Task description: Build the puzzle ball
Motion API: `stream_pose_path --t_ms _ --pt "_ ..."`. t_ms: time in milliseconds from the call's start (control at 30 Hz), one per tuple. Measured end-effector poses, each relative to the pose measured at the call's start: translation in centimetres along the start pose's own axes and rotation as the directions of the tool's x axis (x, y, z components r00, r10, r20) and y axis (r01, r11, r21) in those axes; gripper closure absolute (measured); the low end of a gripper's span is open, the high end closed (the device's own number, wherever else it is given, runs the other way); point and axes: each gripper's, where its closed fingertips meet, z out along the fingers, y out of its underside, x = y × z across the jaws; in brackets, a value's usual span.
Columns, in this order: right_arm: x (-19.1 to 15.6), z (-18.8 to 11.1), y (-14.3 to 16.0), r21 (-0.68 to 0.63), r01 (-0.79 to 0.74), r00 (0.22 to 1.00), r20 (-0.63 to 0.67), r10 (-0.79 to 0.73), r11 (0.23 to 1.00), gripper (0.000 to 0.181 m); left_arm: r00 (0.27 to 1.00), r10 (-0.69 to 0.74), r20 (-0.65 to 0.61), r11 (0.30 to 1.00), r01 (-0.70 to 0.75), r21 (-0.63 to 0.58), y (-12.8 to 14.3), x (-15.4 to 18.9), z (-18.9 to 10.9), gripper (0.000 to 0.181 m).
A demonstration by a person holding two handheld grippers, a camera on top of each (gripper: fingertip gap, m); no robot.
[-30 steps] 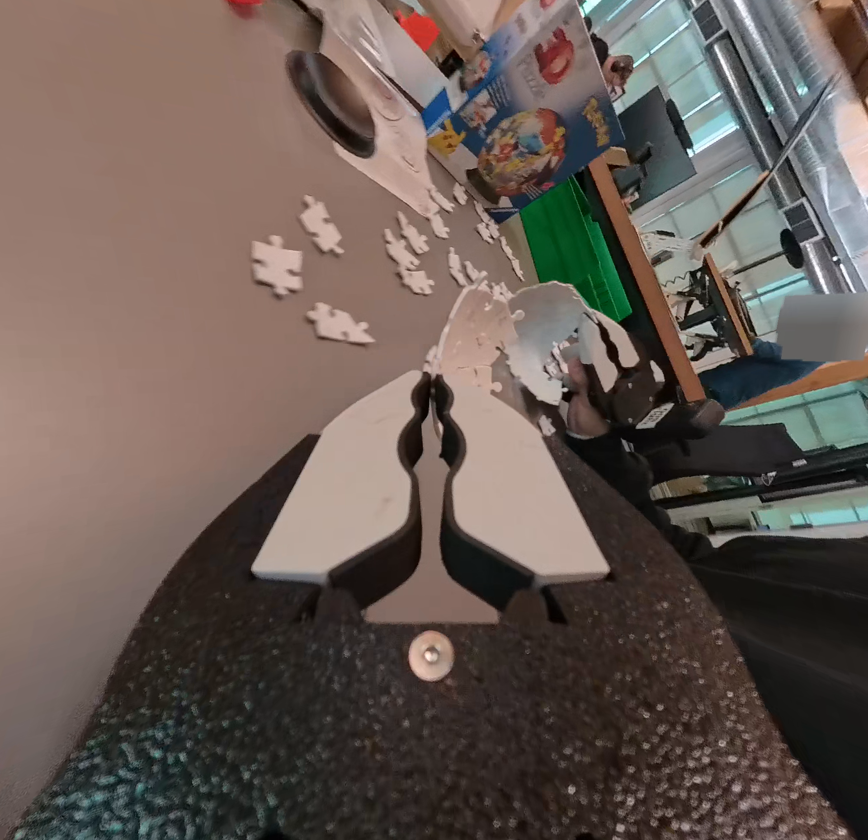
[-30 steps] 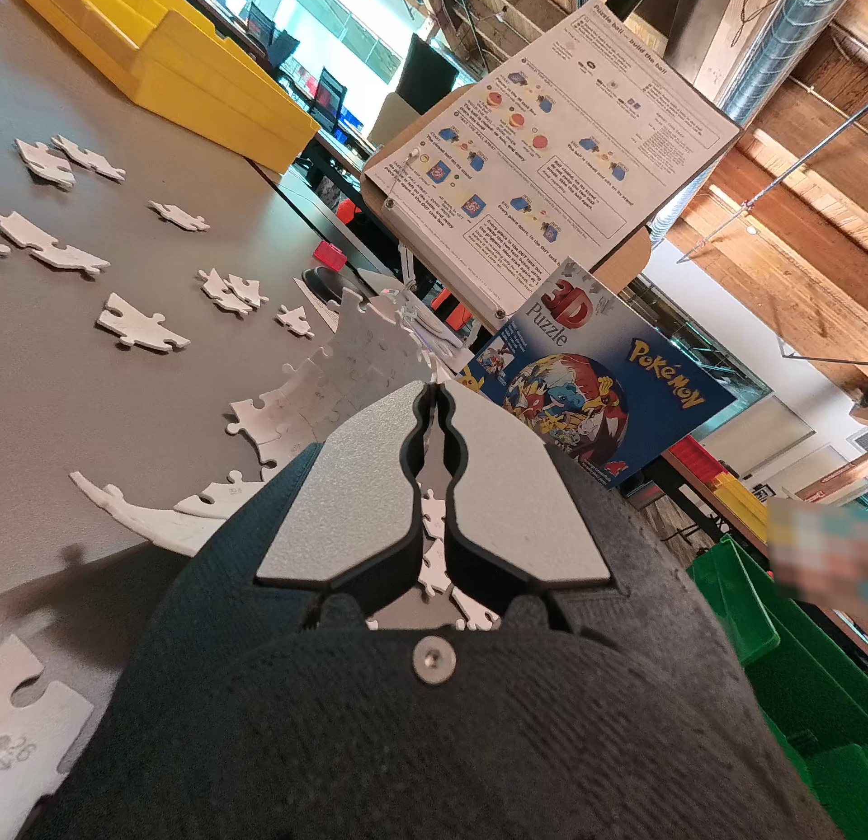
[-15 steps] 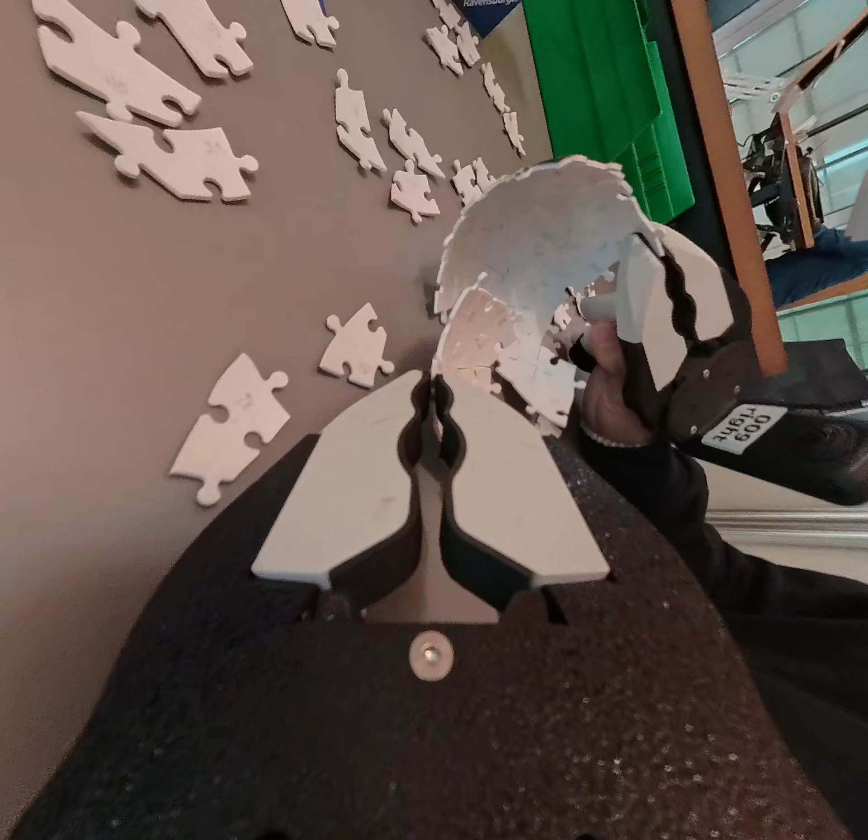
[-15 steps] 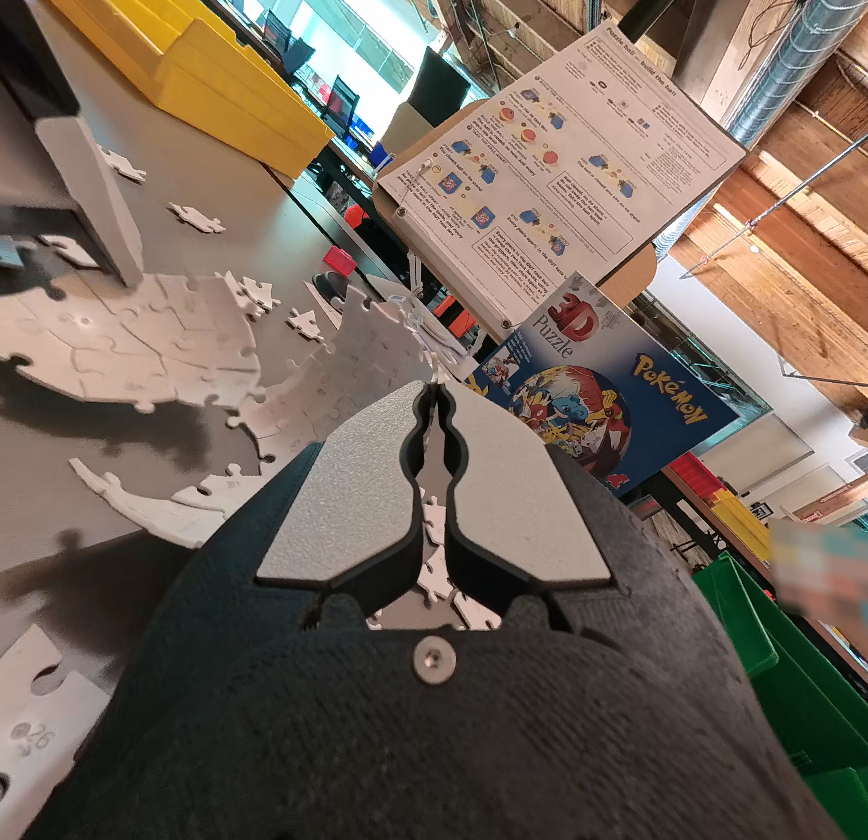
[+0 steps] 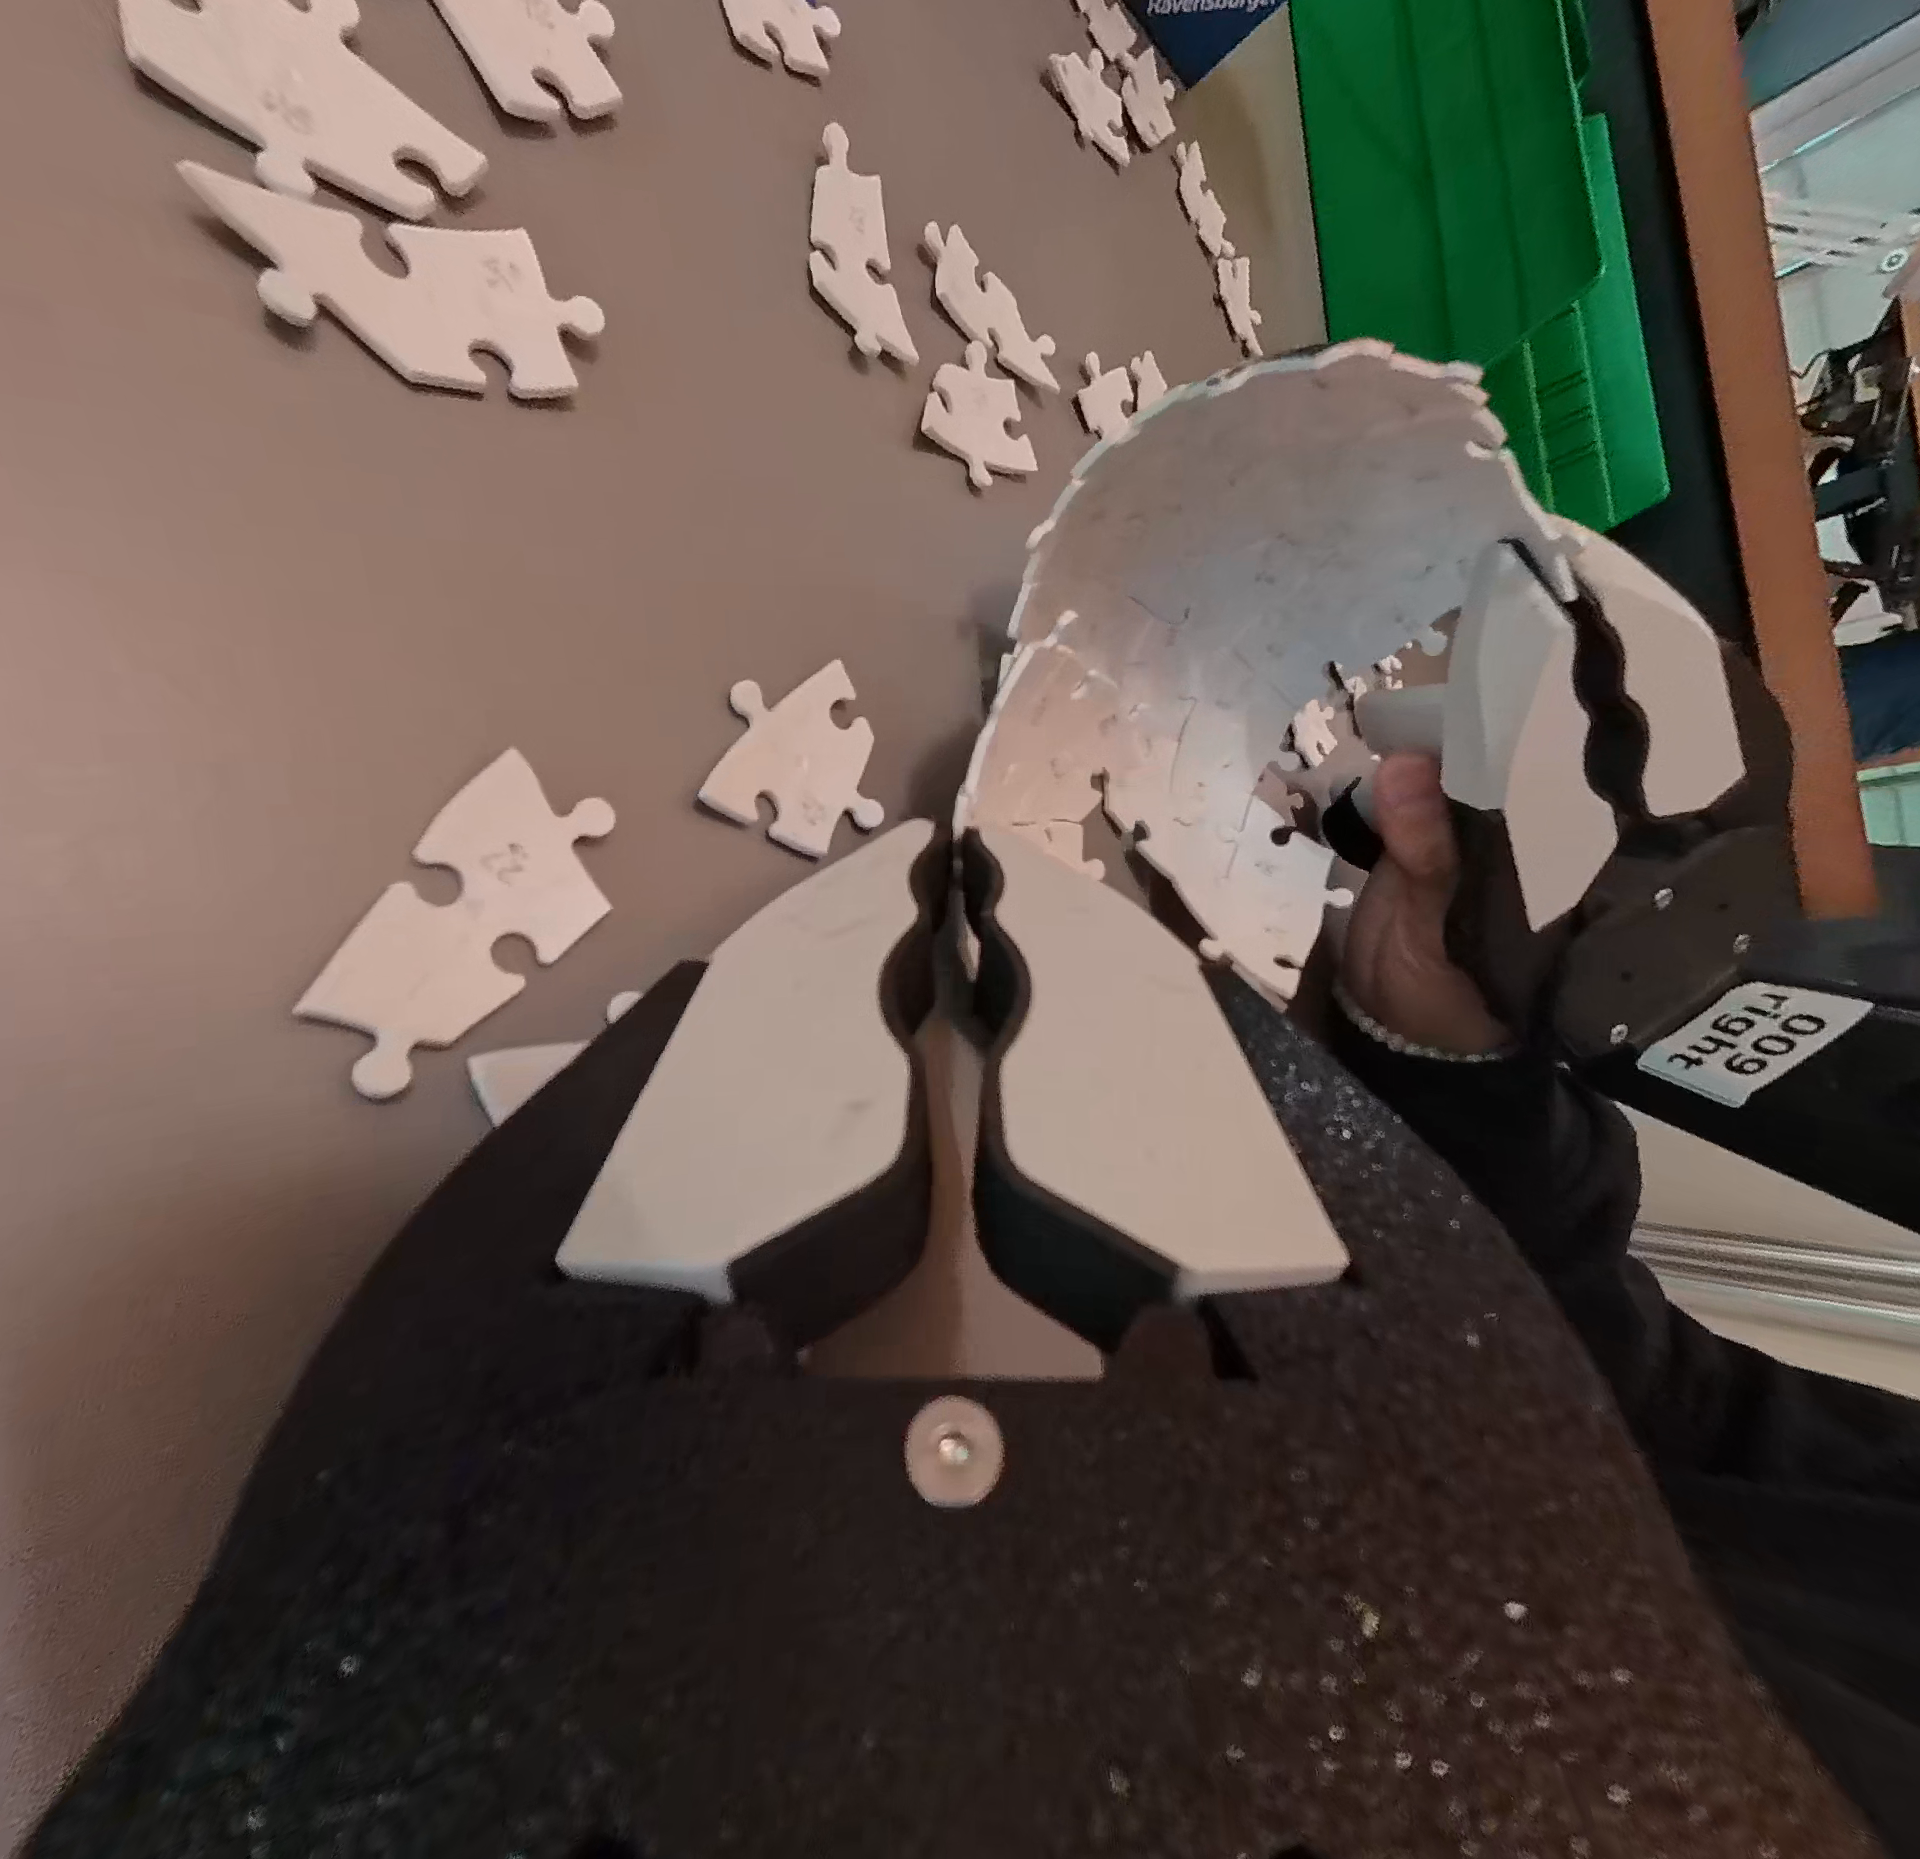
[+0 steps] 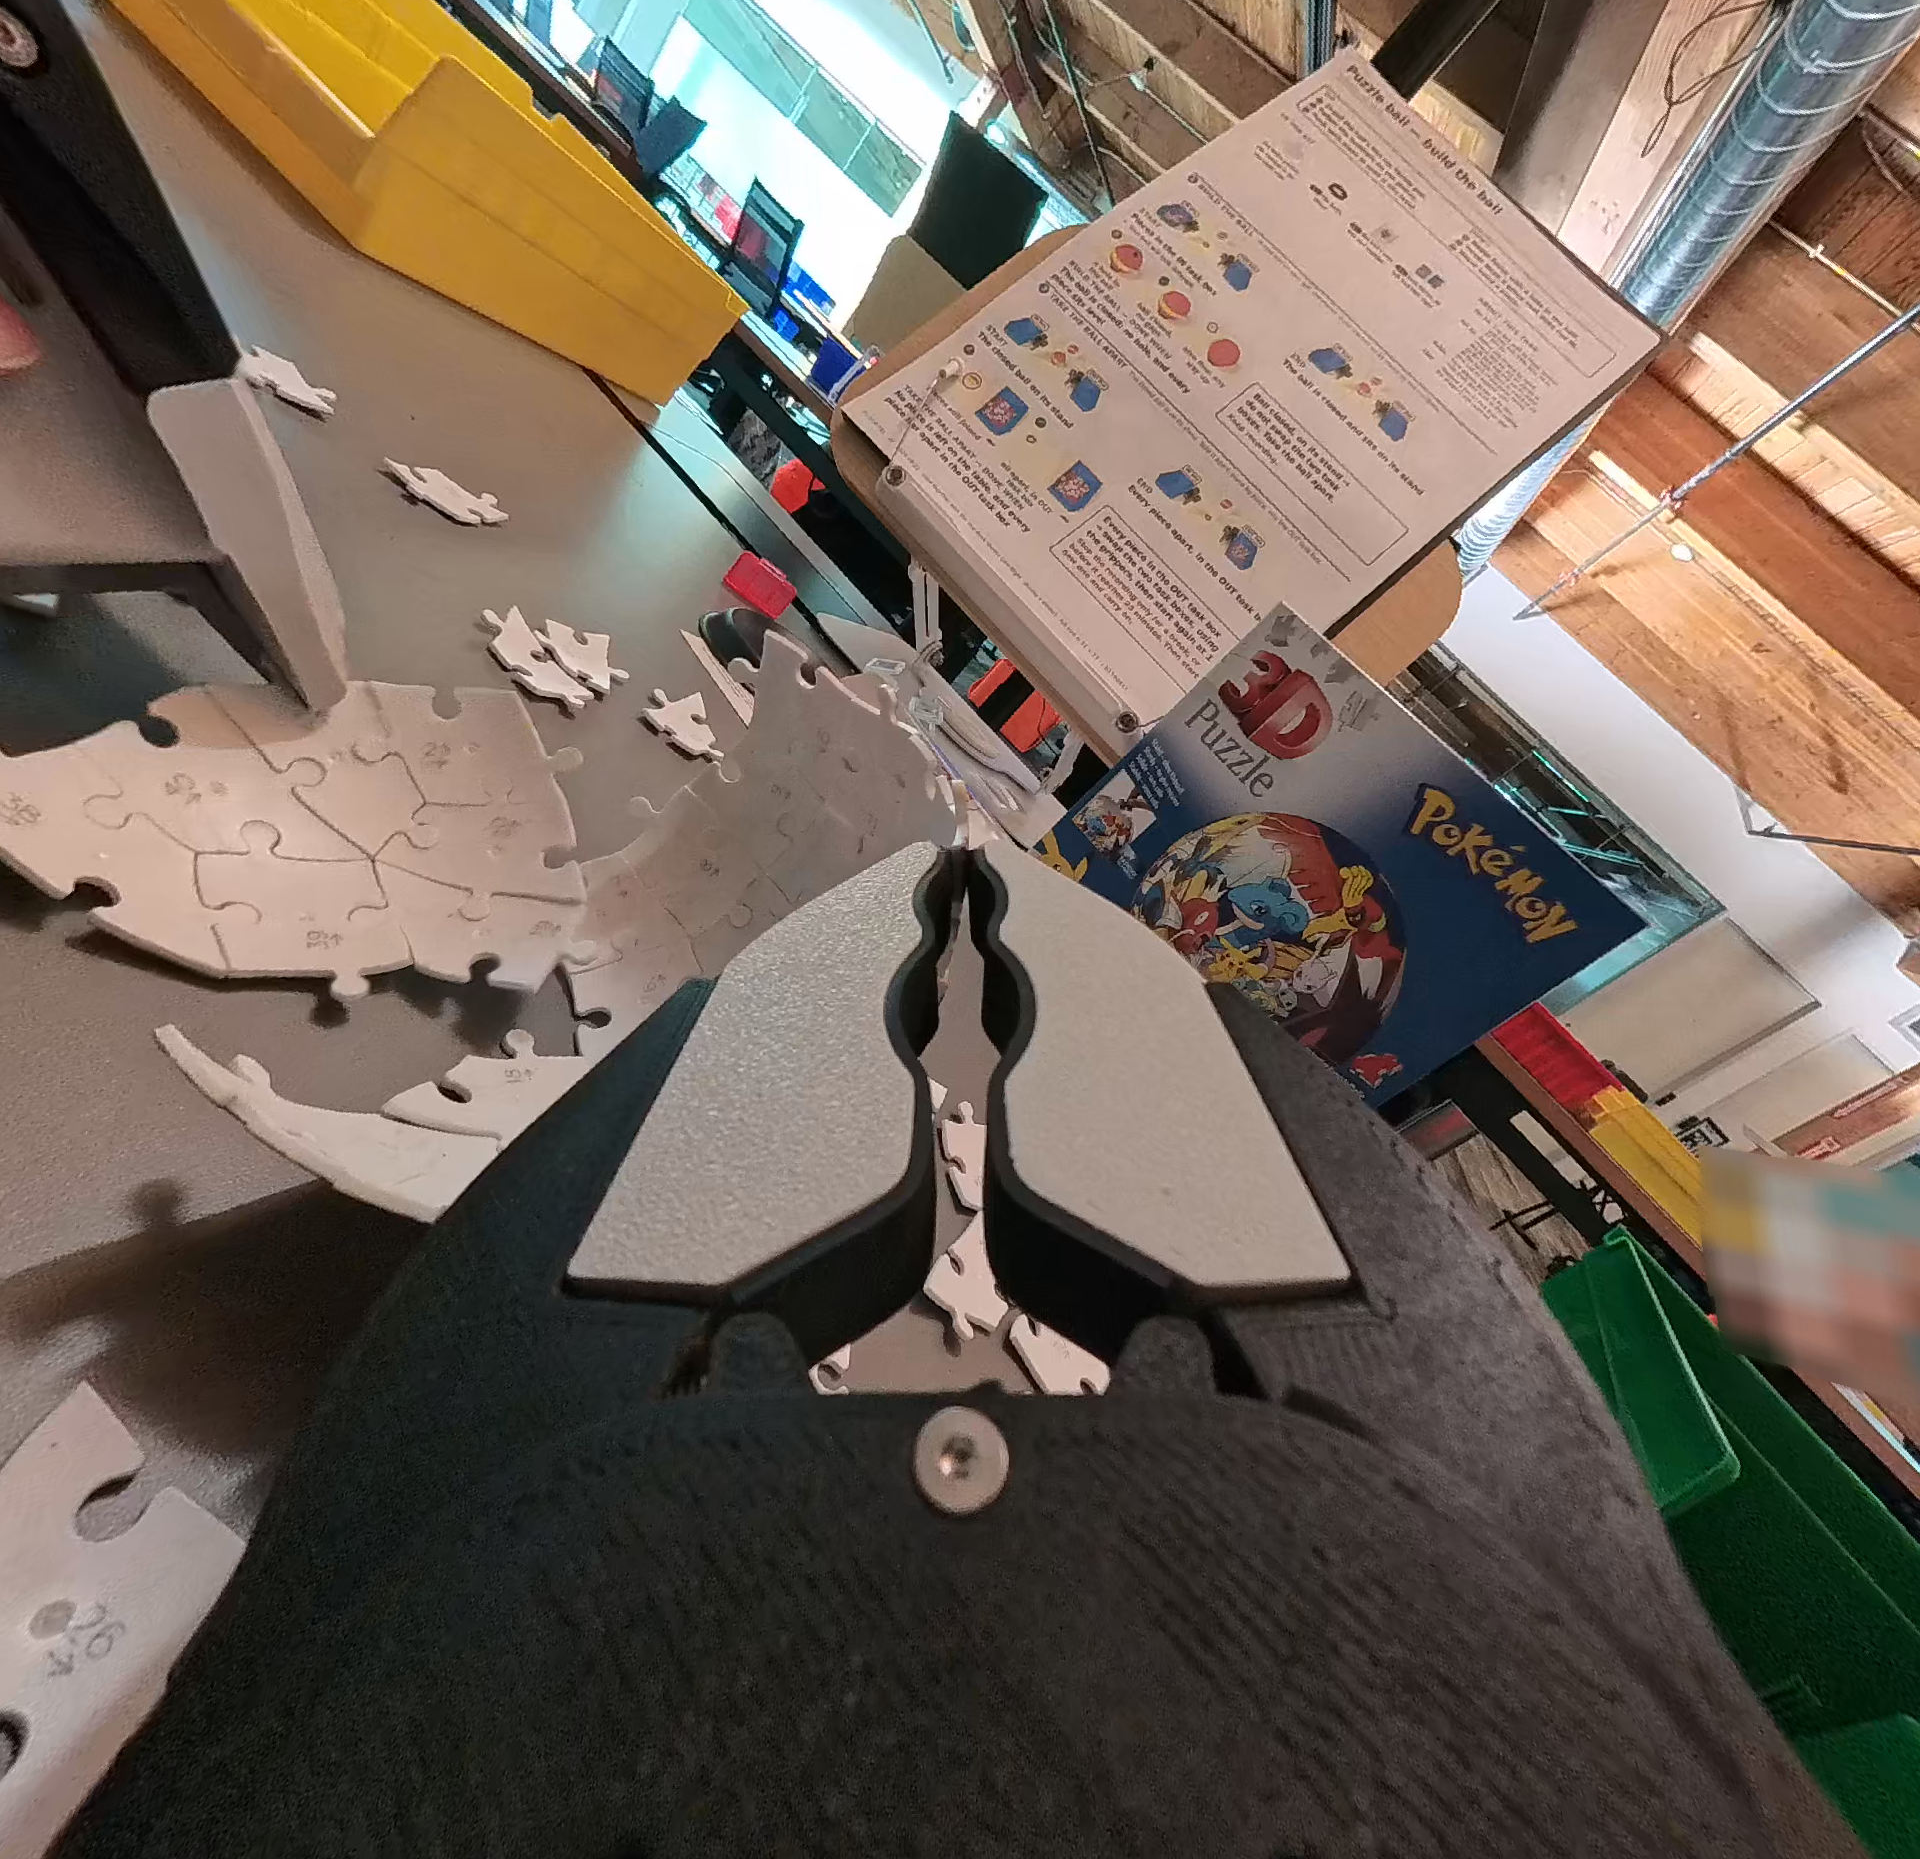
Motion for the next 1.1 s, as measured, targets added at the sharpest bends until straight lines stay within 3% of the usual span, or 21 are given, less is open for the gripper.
stream_pose_path --t_ms 333,600,1100 --pt "0.0 0.0 0.0 0.003 -0.002 1.0 0.003 0.002 1.0 0.179 0.999 -0.035 0.032 0.999 0.034 0.018 0.7 0.0 0.4 0.18" --pt "0.0 0.0 -0.1 0.005 -0.003 1.0 0.004 0.003 1.0 0.179 0.997 0.037 0.071 0.999 -0.038 0.008 1.2 0.1 0.4 0.174" --pt "-0.1 0.0 -0.1 0.006 0.004 1.0 0.006 -0.004 1.0 0.179 0.999 0.003 0.036 1.0 -0.003 0.0 1.6 0.9 0.7 0.178"
